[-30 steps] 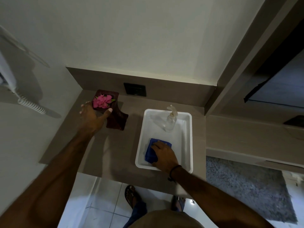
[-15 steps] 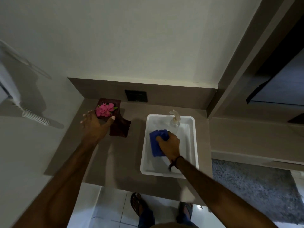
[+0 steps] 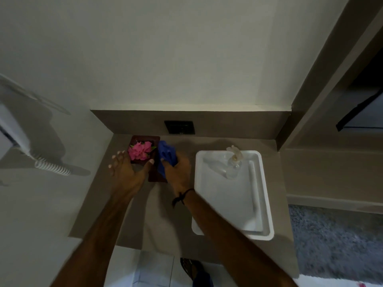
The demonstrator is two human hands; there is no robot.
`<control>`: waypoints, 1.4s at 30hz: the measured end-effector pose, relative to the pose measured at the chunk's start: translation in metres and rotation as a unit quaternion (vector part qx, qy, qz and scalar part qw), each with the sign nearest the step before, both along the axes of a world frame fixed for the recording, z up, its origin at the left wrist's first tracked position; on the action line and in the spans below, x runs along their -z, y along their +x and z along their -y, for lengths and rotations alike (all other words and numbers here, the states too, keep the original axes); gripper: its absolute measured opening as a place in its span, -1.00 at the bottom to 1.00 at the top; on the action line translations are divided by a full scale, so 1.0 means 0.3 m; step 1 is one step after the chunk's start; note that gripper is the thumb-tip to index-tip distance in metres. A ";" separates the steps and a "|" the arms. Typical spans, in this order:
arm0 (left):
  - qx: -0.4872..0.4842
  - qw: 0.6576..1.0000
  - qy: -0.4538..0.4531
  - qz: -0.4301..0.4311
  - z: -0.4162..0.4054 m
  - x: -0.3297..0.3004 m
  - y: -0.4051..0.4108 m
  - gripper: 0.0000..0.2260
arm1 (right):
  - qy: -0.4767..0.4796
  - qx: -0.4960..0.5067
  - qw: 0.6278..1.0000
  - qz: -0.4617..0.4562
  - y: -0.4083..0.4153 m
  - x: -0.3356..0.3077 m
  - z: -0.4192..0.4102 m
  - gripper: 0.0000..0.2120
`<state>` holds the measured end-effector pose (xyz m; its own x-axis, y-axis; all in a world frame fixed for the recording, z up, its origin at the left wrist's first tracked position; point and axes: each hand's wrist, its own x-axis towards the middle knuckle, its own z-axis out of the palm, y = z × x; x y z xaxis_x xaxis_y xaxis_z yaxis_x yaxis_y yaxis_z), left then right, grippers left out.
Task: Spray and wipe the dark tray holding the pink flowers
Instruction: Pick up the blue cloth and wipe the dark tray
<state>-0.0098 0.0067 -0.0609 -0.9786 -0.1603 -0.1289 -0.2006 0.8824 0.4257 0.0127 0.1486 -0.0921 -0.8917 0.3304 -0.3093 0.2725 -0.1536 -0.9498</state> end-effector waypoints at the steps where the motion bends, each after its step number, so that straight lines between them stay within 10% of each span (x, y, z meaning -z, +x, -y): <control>1: -0.001 1.000 0.006 0.002 0.000 0.001 0.000 -0.02 | 0.004 -0.018 1.000 -0.011 0.007 0.016 0.031 -0.86; 12: 0.000 0.999 0.040 0.004 0.001 -0.015 0.005 -0.01 | 0.124 -0.178 0.971 0.100 -0.049 0.201 0.060 -0.40; 16: 0.002 0.999 0.030 0.021 -0.011 -0.035 0.013 -0.08 | -0.010 -0.104 0.985 0.139 -0.075 0.154 0.043 -0.72; 20: -0.001 0.999 0.032 0.027 -0.029 -0.059 0.015 -0.11 | -0.150 -0.073 0.984 0.069 -0.077 0.088 0.037 -0.58; 42: 0.000 0.999 0.036 0.017 -0.014 -0.062 0.019 -0.01 | 0.186 -0.213 0.953 0.109 -0.129 0.225 -0.001 -0.64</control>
